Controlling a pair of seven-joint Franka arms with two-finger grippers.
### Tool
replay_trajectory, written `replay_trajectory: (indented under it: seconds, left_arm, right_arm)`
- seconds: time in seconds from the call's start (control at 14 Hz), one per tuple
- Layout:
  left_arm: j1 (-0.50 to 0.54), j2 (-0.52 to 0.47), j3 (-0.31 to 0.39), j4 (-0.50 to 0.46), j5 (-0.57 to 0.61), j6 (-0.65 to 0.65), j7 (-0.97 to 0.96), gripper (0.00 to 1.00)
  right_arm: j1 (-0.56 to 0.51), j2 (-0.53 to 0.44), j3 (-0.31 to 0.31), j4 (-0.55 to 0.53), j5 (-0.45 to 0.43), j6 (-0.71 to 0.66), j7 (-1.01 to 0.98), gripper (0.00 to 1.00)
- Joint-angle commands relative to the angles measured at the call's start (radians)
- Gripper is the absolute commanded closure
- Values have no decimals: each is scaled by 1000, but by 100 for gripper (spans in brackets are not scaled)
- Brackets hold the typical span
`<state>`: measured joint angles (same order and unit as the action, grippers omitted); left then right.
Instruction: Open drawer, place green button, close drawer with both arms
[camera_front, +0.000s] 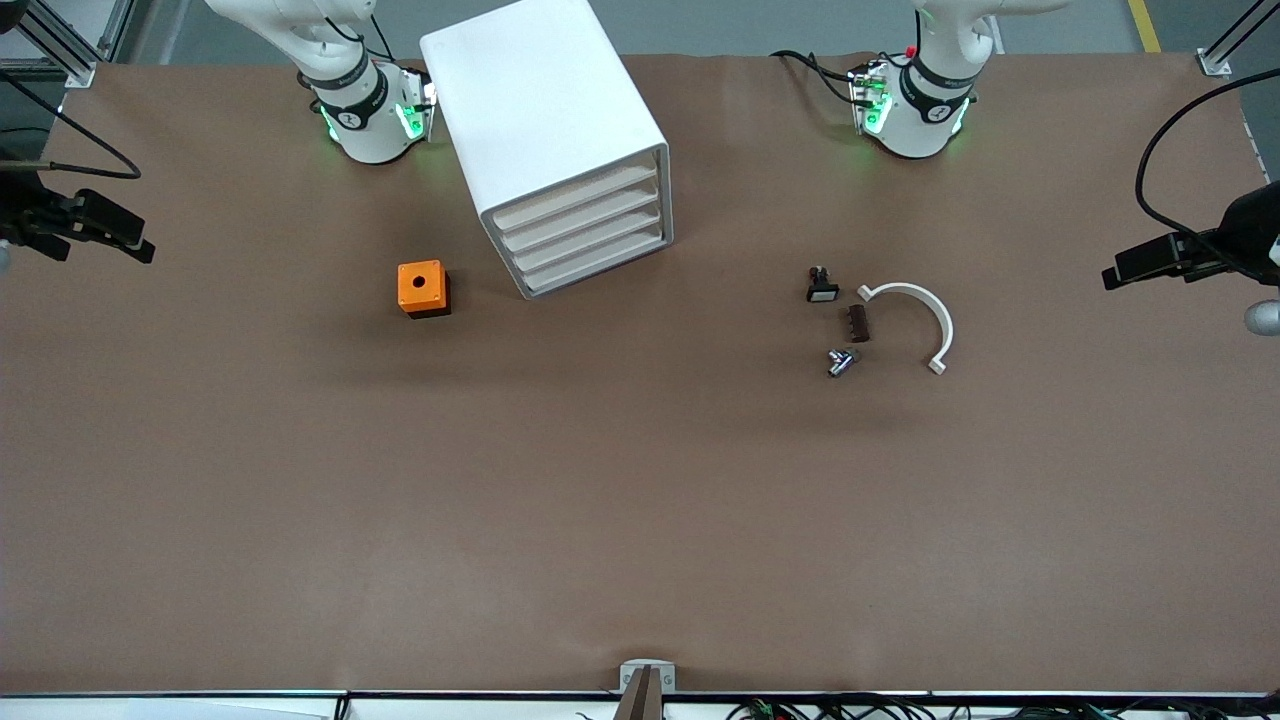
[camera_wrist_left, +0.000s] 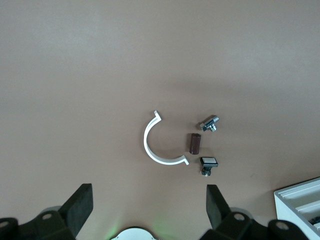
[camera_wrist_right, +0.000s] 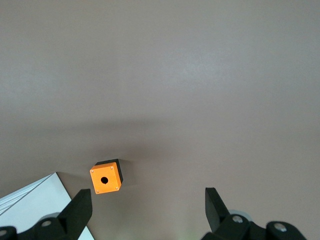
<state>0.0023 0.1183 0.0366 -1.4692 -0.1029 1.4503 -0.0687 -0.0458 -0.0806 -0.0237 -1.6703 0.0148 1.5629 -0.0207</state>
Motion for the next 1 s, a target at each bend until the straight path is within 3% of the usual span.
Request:
replay_trajectory:
  seconds: [0.0, 0.29, 0.79, 0.93]
  left_arm:
    - [8, -40, -21, -75, 22, 73, 4, 0]
    - [-37, -138, -14, -230, 22, 237, 1, 0]
    - [-99, -193, -6, -221, 66, 237, -19, 0]
    - [-88, -207, -14, -208, 66, 226, -17, 0]
  right_arm:
    - [-8, -18, 7, -3, 10, -7, 8, 0]
    - [-8, -19, 7, -2, 10, -6, 8, 0]
    - [-11, -19, 2, -2, 13, -7, 10, 0]
    - [-19, -19, -2, -3, 51, -7, 10, 0]
